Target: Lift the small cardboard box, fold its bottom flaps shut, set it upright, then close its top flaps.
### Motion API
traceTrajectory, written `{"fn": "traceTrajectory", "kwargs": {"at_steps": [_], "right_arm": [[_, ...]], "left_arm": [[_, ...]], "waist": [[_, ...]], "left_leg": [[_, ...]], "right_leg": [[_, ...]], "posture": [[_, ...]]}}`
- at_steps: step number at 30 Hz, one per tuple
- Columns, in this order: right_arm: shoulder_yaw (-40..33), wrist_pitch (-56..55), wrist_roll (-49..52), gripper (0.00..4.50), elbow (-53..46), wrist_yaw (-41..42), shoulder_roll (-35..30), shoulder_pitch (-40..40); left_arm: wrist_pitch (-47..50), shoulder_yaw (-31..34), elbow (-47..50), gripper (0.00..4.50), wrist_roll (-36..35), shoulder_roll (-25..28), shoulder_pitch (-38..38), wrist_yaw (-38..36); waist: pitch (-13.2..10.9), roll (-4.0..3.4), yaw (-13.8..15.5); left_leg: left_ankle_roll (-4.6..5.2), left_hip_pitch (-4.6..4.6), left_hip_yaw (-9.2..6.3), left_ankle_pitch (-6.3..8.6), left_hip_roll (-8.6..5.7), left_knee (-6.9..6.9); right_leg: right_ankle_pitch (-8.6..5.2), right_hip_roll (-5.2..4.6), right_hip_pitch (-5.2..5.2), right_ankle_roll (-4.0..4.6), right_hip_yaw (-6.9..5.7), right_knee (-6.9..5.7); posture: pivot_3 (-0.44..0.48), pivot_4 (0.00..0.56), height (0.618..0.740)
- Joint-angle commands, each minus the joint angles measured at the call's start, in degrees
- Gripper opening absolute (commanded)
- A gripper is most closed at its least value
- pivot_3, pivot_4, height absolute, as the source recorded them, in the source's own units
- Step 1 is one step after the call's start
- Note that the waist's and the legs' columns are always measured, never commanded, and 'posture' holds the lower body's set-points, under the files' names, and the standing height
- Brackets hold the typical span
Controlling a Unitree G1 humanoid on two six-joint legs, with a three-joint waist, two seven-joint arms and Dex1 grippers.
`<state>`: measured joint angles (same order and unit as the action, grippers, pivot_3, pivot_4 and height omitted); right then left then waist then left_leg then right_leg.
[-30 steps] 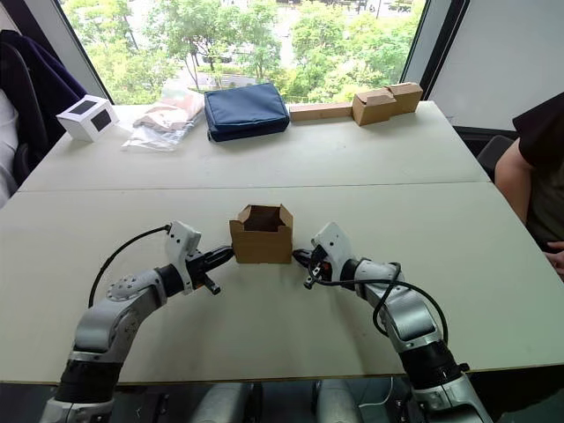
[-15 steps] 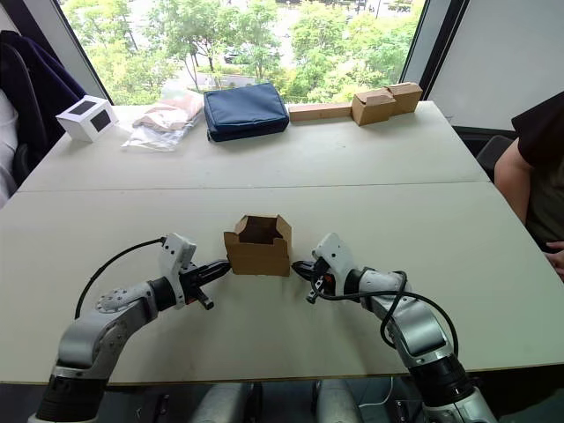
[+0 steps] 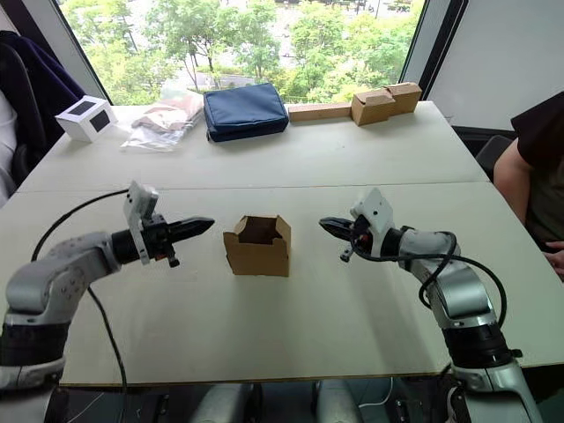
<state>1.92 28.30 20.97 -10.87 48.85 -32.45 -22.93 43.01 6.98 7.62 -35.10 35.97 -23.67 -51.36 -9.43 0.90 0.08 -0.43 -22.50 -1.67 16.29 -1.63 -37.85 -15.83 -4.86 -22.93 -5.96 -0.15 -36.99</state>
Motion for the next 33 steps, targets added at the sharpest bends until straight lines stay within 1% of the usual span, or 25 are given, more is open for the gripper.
{"fn": "traceTrajectory", "kwargs": {"at_steps": [1, 5, 15, 19, 25, 28, 33], "right_arm": [[2.09, 0.0, 0.37, 0.0, -0.95, 0.1, 1.77, -1.52], [3.75, 0.18, 0.07, 0.0, -1.04, -0.32, 3.0, -2.15], [6.98, 0.03, -0.75, 0.0, -1.85, -0.19, 3.46, -0.94], [8.01, -0.47, -1.34, 0.0, -0.4, -0.16, 4.14, -1.38], [9.55, -1.28, -2.69, 0.0, 2.75, 0.57, 5.71, -4.04], [9.78, -1.77, -3.42, 0.0, 3.39, 1.35, 5.08, -4.79], [7.91, -1.63, -3.46, 0.0, 3.43, 2.52, 2.79, -5.9]], "left_arm": [[-3.03, -3.85, -2.02, 0.01, 1.93, -0.2, -2.18, -3.12], [-5.2, -6.44, -4.28, 0.01, 3.25, -0.91, -4.03, -5.01], [-10.16, -11.29, -8.48, 0.01, 7.65, -3.59, -5.13, -6.96], [-11.82, -11.37, -10.42, 0.01, 8.72, -4.37, -4.96, -7.46], [-14.02, -11.01, -12.26, 0.01, 9.82, -5.75, -4.65, -6.86], [-14.68, -10.78, -12.4, 0.01, 10.2, -6.32, -4.52, -6.55], [-15.02, -10.63, -11.62, 0.01, 10.44, -6.8, -3.82, -5.97]], "waist": [[0.0, 0.0, -0.09], [-0.01, 0.0, -0.3], [-0.01, 0.0, -0.7], [-0.01, 0.0, -0.7], [-0.01, 0.0, -0.84], [-0.01, 0.0, -0.82], [-0.01, -0.01, -0.76]], "left_leg": [[0.0, 0.0, 0.0, 0.0, 0.0, 0.0], [0.0, -0.01, 0.0, 0.0, 0.0, -0.01], [0.0, -0.02, -0.01, 0.0, 0.0, -0.01], [0.01, -0.02, -0.01, 0.0, 0.01, -0.01], [0.0, 0.01, -0.01, 0.0, 0.05, -0.01], [0.0, 0.01, -0.01, 0.0, 0.06, -0.01], [0.01, 0.01, -0.01, 0.0, 0.06, -0.01]], "right_leg": [[0.0, 0.07, 0.0, 0.0, 0.0, 0.0], [0.0, 0.06, 0.0, 0.0, 0.01, -0.01], [0.0, -0.02, -0.02, 0.0, 0.01, -0.04], [0.0, 0.08, -0.02, 0.0, 0.01, -0.04], [0.0, 0.13, -0.02, 0.0, 0.01, -0.05], [0.0, 0.14, -0.02, 0.0, 0.02, -0.05], [0.0, 0.11, -0.02, 0.0, 0.02, -0.04]], "posture": [[0.0, 0.15, 0.737], [0.0, 0.15, 0.737], [0.0, 0.15, 0.737], [0.0, 0.15, 0.737], [0.0, 0.15, 0.737], [0.0, 0.15, 0.737], [0.0, 0.15, 0.737]]}}
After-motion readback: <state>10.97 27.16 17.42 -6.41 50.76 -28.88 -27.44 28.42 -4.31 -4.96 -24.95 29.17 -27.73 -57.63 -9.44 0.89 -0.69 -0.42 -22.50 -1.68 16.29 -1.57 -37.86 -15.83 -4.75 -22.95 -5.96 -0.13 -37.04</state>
